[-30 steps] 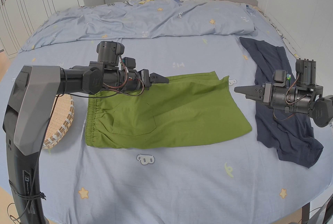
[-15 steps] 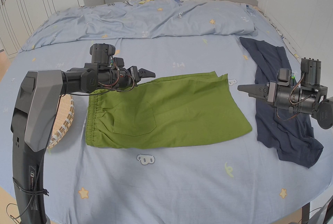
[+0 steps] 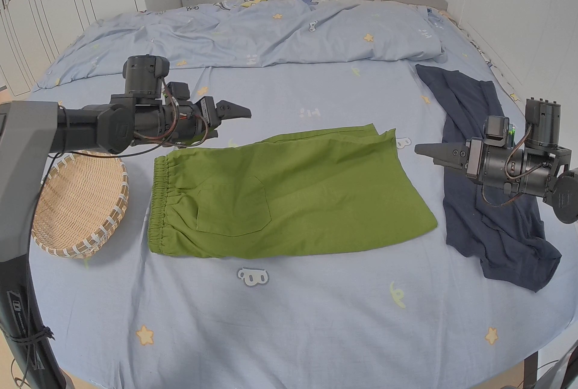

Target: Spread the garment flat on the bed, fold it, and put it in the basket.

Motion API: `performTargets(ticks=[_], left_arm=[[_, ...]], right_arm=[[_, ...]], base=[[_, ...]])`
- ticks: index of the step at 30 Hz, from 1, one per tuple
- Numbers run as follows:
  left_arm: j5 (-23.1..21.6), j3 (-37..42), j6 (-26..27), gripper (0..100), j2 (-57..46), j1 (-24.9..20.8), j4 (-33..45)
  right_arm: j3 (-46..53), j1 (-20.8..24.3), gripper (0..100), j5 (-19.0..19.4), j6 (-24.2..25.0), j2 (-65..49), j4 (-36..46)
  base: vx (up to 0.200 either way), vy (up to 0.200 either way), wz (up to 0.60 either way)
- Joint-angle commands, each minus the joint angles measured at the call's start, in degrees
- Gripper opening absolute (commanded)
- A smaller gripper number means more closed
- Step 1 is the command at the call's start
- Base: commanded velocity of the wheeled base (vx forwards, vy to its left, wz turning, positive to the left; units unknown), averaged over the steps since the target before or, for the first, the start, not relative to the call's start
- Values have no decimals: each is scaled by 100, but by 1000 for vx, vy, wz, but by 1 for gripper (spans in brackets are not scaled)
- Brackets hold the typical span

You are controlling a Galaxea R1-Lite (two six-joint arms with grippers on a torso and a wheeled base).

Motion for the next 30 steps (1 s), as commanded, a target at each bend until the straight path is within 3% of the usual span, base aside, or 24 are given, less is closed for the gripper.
performTargets(ticks=[1, 2, 3, 6, 14, 21, 30], left_arm=[[-40, 2506, -419, 100, -1527, 489, -920], [-49, 2568, -436, 100, -1545, 507, -946], [-58, 3297, -577, 100, -1791, 656, -1280], [-75, 4343, -806, 100, -2028, 850, -1851], [-348, 6241, -1570, 100, -2661, 1386, -3310], [-357, 6813, -1526, 100, -2125, 1737, -4286], [-392, 6734, -1517, 100, -1299, 1684, -5015]], right_arm=[[-40, -60, 100, 9, 10, -105, 6], [-40, -60, 100, 9, 10, -105, 15], [-40, -43, 100, 9, 10, -140, 24], [-31, 1, 100, 9, 10, -166, 85], [162, 379, 100, 1, 45, -280, 138], [197, 538, 100, -26, 45, -280, 235], [206, 608, 100, -43, 45, -245, 235]], base=[[0, 0, 0], [0, 0, 0], [0, 0, 0], [0, 0, 0], [0, 0, 0], [0, 0, 0], [0, 0, 0]])
